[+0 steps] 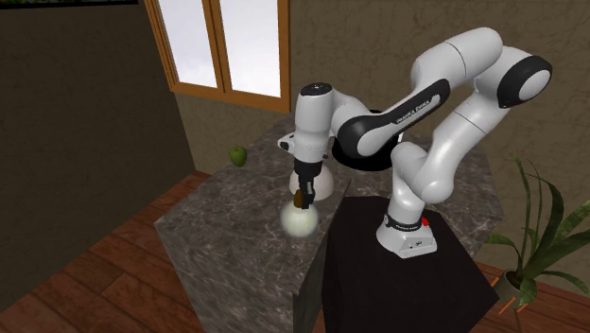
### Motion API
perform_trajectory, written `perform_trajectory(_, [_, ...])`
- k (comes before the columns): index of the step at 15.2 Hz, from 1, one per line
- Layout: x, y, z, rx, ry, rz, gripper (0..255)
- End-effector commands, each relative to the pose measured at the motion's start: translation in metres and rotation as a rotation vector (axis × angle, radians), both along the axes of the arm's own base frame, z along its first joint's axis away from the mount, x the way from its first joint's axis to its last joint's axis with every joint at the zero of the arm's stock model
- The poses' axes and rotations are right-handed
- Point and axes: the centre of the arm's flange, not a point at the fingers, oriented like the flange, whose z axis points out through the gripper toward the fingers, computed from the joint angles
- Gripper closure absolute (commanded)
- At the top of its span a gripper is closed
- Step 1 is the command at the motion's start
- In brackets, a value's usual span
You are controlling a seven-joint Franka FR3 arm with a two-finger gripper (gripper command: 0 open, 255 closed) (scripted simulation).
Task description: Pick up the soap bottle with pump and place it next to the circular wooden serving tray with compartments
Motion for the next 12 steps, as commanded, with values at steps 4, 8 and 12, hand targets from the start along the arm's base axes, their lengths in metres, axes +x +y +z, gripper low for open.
perform_trajectory(4, [0.001,0.001,0.028,0.0,0.0,0.0,255])
perform_trajectory(8, [0.001,0.001,0.049,0.0,0.0,0.0,255])
perform_trajectory(12, [0.001,0.001,0.07,0.0,0.0,0.0,255])
